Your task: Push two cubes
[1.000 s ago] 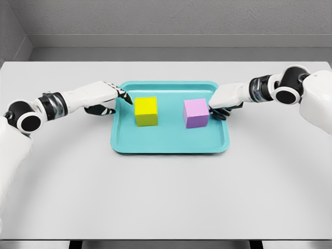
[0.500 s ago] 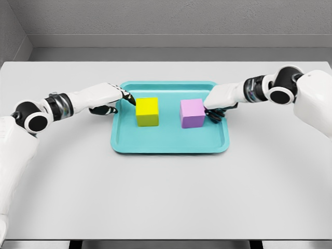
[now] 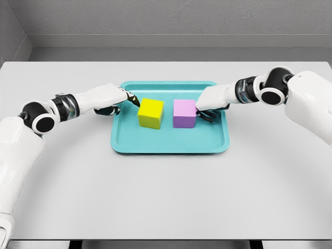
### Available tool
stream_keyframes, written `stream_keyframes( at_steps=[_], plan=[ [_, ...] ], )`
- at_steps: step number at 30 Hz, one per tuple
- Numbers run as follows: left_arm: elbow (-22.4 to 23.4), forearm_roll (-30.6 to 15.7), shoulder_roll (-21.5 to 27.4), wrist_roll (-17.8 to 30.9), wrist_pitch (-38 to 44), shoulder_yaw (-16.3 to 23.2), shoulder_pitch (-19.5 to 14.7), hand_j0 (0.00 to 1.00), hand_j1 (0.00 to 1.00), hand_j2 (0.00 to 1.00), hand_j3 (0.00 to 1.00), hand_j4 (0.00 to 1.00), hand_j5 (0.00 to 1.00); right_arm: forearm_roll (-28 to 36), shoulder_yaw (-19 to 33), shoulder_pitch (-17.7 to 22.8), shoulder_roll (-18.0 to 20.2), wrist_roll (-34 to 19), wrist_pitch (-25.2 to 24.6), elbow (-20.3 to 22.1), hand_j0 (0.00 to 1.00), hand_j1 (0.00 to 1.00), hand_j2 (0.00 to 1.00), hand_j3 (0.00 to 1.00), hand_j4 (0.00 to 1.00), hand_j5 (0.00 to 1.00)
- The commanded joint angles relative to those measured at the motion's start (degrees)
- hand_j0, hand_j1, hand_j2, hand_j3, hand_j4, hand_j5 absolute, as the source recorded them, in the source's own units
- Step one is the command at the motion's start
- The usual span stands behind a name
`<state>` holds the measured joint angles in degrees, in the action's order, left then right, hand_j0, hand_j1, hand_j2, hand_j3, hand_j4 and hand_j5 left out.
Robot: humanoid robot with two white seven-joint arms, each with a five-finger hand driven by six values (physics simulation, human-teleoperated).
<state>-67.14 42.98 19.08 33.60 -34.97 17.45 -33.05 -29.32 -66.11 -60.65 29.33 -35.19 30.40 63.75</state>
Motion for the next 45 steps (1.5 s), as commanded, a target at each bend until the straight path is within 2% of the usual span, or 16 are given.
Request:
stream_keyframes(
  at_steps=[1,10,19,29,45],
  plan=[
    [-0.19,-3.61,-0.01,1.40,-0.03,0.39,0.00,0.67,0.67,0.67,0.67,0.67,0.67,-0.21,-0.60,0.00,-0.33,0.19,0.72,0.06,0.11,0.11,0.11,0.11,0.11,0.11],
    [-0.27,-4.31,2.46,1.40,-0.03,0.13,0.09,0.67,0.67,0.67,0.67,0.67,0.67,-0.21,-1.04,0.00,0.11,0.19,0.63,-0.73,0.11,0.11,0.11,0.11,0.11,0.11],
    [-0.89,-4.31,2.37,1.40,-0.03,2.32,0.00,0.68,0.68,0.68,0.68,0.68,0.68,-0.29,-1.04,-0.35,-0.59,0.19,0.63,-5.21,0.11,0.11,0.11,0.11,0.11,0.11],
    [-2.82,-4.40,2.63,1.40,-0.03,3.65,0.09,0.68,0.68,0.68,0.68,0.68,0.68,-0.38,-1.04,-0.88,-3.23,0.19,0.54,-8.73,0.11,0.11,0.11,0.11,0.11,0.11],
    [-3.35,-4.40,1.93,1.40,-0.03,4.88,0.09,0.68,0.68,0.68,0.68,0.68,0.68,-0.56,-1.04,-1.41,-4.90,0.19,0.37,-10.49,0.11,0.11,0.11,0.11,0.11,0.11]
  ],
)
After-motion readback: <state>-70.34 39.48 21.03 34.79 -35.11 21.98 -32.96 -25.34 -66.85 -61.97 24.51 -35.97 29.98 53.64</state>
